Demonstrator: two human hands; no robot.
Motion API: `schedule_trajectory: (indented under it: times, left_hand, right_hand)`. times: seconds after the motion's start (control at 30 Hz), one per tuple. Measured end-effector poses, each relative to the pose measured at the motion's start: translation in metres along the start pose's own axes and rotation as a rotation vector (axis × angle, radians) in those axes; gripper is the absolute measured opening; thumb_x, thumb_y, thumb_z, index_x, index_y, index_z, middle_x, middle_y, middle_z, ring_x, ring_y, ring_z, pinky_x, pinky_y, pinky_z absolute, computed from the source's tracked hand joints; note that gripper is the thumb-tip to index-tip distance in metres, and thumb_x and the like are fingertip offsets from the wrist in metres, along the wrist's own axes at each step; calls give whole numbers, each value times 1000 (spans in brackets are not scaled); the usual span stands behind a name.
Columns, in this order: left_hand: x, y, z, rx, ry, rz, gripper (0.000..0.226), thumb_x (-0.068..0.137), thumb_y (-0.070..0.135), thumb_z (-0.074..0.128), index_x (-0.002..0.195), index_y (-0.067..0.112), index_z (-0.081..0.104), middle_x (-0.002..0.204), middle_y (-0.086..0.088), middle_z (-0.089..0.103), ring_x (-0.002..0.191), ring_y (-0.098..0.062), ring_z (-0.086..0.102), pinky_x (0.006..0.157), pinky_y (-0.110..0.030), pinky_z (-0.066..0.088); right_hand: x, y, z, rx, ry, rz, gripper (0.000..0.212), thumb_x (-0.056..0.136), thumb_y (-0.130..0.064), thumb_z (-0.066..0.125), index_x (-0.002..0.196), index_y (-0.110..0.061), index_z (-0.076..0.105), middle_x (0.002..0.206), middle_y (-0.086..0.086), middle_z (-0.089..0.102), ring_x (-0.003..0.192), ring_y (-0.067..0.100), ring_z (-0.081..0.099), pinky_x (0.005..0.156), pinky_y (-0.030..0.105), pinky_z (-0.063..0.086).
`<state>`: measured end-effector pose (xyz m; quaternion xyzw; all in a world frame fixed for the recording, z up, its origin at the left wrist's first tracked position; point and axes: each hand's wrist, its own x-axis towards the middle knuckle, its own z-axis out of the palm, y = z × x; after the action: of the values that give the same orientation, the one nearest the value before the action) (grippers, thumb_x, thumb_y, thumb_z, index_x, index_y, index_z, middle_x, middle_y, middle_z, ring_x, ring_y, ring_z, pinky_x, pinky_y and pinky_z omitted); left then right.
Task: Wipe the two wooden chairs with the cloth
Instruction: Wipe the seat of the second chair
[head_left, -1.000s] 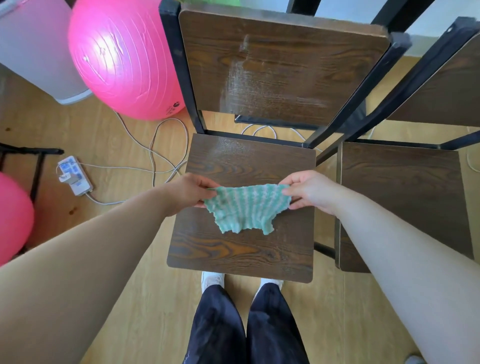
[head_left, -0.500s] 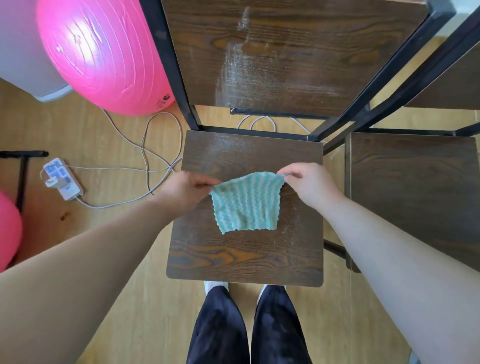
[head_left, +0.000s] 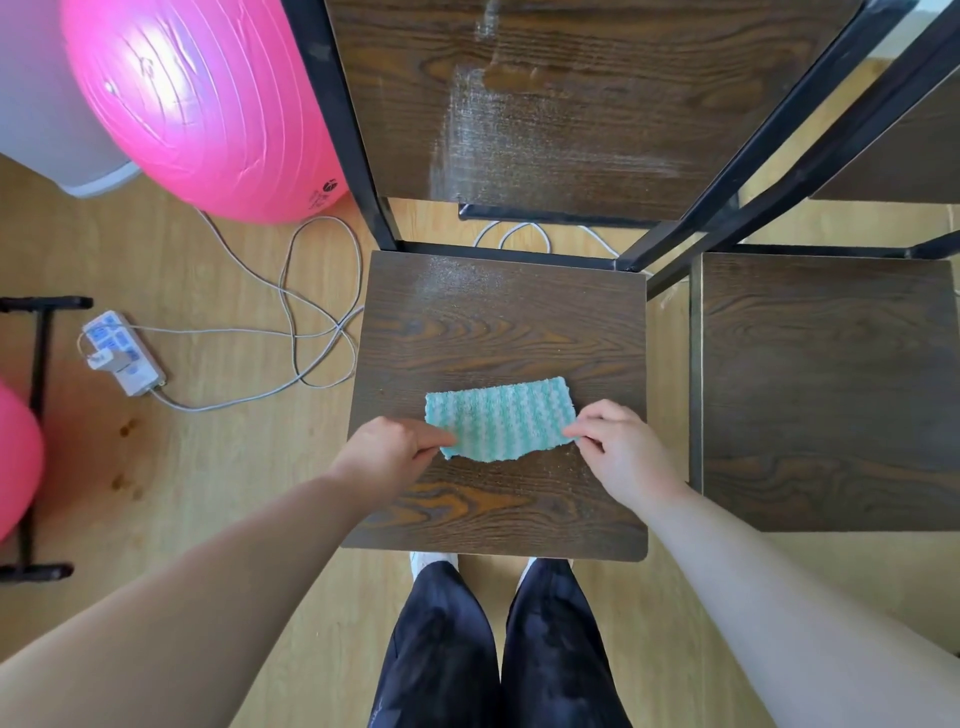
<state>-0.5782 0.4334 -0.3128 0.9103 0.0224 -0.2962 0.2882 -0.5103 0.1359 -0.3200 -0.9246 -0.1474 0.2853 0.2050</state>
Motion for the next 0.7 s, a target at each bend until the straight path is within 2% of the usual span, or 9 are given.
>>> schedule_trajectory:
  times: [0.07, 0.13, 0.2, 0.27, 0.33, 0.43, 0.57, 0.7]
  left_hand:
    - [1, -2, 4, 42, -65, -10, 37, 102, 14, 50, 130, 29, 66, 132, 8, 66, 117, -13, 62, 87, -14, 40]
    - [3, -3, 6, 53, -91, -53, 41, 102, 13, 45, 134, 30, 62, 130, 5, 66, 107, -15, 64, 79, -20, 44]
    - [7, -2, 6, 19, -38, -106, 39, 101, 15, 46, 133, 29, 64, 125, 3, 68, 97, -18, 66, 73, -25, 45]
    - [16, -2, 6, -21, 65, -129, 33, 99, 18, 53, 128, 23, 66, 127, 1, 67, 105, -22, 65, 82, -28, 49]
    - [28, -2, 6, -64, 156, -151, 31, 96, 23, 61, 126, 18, 67, 123, -2, 66, 111, -24, 62, 89, -32, 49]
    - [45, -2, 6, -151, 165, -233, 43, 92, 37, 68, 131, 20, 62, 120, -1, 60, 109, -21, 58, 92, -35, 50]
    - [56, -2, 6, -155, 147, -295, 49, 88, 43, 72, 131, 22, 59, 109, 5, 49, 104, -18, 53, 81, -30, 46]
    - [61, -3, 8, -72, 151, -310, 36, 88, 43, 72, 117, 22, 65, 105, 4, 46, 110, -24, 52, 82, -35, 49]
  right_hand:
    - [-1, -1, 3, -10, -27, 14, 25, 96, -10, 58, 112, -21, 74, 115, -9, 59, 109, 12, 52, 89, 29, 51]
    - [3, -5, 2, -10, -41, 38, 30, 96, -7, 55, 118, -20, 71, 119, -8, 57, 111, 12, 51, 91, 28, 50]
    - [9, -11, -2, 16, 4, 79, 32, 97, -10, 54, 124, -20, 66, 123, -7, 55, 110, 14, 53, 88, 30, 52]
    - [20, -16, -6, 31, 53, 111, 33, 98, -17, 55, 130, -22, 59, 129, -5, 53, 113, 16, 54, 86, 32, 53]
    - [34, -22, -8, 45, 44, 139, 40, 98, -25, 58, 137, -24, 53, 134, -2, 50, 120, 19, 51, 91, 37, 52]
    - [53, -29, -7, 67, -13, 167, 49, 95, -32, 63, 141, -23, 50, 137, 1, 48, 126, 22, 46, 99, 41, 48]
    - [67, -31, -3, 62, -5, 178, 45, 91, -33, 70, 132, -25, 55, 129, 1, 50, 119, 21, 50, 91, 39, 51]
    - [71, -30, -1, -16, -3, 170, 25, 89, -33, 71, 110, -23, 61, 116, -1, 50, 109, 19, 49, 84, 37, 52]
